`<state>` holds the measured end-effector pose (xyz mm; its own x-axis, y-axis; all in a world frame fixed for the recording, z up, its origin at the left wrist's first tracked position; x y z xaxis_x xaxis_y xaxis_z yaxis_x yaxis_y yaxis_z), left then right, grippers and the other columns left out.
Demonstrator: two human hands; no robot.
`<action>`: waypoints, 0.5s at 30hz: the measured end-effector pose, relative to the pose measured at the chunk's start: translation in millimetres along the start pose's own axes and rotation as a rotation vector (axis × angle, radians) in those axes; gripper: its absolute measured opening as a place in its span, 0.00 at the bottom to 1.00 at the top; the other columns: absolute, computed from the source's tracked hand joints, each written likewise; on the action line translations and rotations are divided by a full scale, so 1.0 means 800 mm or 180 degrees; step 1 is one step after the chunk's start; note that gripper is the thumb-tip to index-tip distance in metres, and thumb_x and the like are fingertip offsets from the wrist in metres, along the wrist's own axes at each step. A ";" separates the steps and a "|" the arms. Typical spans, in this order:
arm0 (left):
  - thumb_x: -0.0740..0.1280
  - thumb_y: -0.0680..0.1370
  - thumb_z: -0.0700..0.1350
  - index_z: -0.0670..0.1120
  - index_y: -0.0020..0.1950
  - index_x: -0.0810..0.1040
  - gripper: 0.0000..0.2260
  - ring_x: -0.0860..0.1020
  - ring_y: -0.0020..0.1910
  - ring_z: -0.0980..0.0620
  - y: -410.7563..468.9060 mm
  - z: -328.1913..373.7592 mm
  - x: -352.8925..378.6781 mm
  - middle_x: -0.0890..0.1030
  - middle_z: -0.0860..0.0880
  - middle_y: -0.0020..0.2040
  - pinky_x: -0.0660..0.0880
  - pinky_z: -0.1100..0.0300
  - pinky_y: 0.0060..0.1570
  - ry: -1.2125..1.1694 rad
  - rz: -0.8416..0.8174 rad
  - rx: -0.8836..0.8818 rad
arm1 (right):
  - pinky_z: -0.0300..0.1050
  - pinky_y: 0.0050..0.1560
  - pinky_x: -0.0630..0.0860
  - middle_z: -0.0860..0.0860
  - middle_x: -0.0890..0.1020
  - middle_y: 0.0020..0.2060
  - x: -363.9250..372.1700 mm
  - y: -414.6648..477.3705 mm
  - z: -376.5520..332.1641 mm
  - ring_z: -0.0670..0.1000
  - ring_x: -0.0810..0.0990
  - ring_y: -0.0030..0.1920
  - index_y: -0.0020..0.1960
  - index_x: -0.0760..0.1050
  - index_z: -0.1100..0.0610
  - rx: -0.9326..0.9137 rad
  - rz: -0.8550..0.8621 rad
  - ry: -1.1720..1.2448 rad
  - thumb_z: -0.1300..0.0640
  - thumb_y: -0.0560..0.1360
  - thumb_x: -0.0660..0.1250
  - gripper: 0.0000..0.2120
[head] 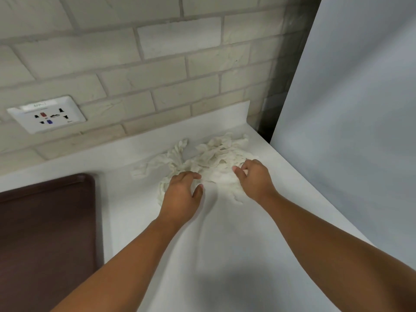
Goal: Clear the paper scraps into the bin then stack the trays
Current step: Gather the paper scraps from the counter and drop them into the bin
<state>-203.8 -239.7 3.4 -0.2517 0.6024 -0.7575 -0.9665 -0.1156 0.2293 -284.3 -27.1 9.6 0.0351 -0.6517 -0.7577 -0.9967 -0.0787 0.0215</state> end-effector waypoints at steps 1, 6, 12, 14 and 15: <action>0.69 0.78 0.44 0.48 0.60 0.79 0.11 0.74 0.61 0.50 0.000 0.003 0.000 0.79 0.52 0.60 0.65 0.64 0.60 -0.0028 0.0027 -0.0007 | 0.39 0.47 0.66 0.52 0.74 0.45 -0.007 -0.004 -0.004 0.50 0.73 0.44 0.46 0.73 0.59 0.0025 0.0058 0.0154 0.46 0.77 0.67 0.15; 0.68 0.78 0.44 0.48 0.60 0.79 0.11 0.73 0.62 0.51 -0.006 0.013 -0.002 0.79 0.52 0.60 0.66 0.64 0.60 -0.0163 0.0065 -0.0044 | 0.22 0.45 0.66 0.51 0.78 0.51 -0.037 -0.016 -0.007 0.48 0.76 0.48 0.49 0.77 0.61 0.0118 0.0237 0.0602 0.56 0.74 0.72 0.09; 0.67 0.79 0.46 0.49 0.62 0.78 0.12 0.75 0.60 0.52 -0.013 0.025 0.002 0.79 0.53 0.60 0.69 0.62 0.59 -0.0266 0.0019 -0.0143 | 0.43 0.42 0.79 0.51 0.86 0.40 -0.078 -0.043 0.027 0.48 0.85 0.35 0.33 0.65 0.55 0.0411 0.0563 0.1373 0.59 0.79 0.65 0.17; 0.66 0.80 0.47 0.49 0.63 0.78 0.12 0.75 0.61 0.52 -0.016 0.034 0.010 0.79 0.54 0.60 0.70 0.61 0.60 -0.0302 -0.0045 -0.0121 | 0.43 0.39 0.77 0.49 0.85 0.34 -0.094 -0.052 0.042 0.47 0.81 0.31 0.34 0.63 0.56 0.0559 0.0805 0.1578 0.54 0.79 0.67 0.19; 0.66 0.80 0.47 0.49 0.63 0.78 0.12 0.75 0.61 0.53 -0.017 0.039 0.015 0.79 0.54 0.61 0.70 0.61 0.60 -0.0297 -0.0080 -0.0094 | 0.42 0.36 0.74 0.49 0.84 0.32 -0.101 -0.055 0.048 0.46 0.77 0.28 0.33 0.62 0.55 0.0658 0.0926 0.1688 0.53 0.79 0.67 0.20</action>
<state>-191.8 -206.3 10.3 -0.2229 0.6761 -0.7023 -0.9739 -0.1219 0.1917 -245.8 58.2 44.5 -0.2601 -0.9135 -0.3128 -0.9627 0.2703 0.0112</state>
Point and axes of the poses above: each hand's wrist, its own y-axis towards the middle knuckle, its own x-axis out of the palm, z = x × y, the point moved 5 cm from there along y, towards the middle knuckle
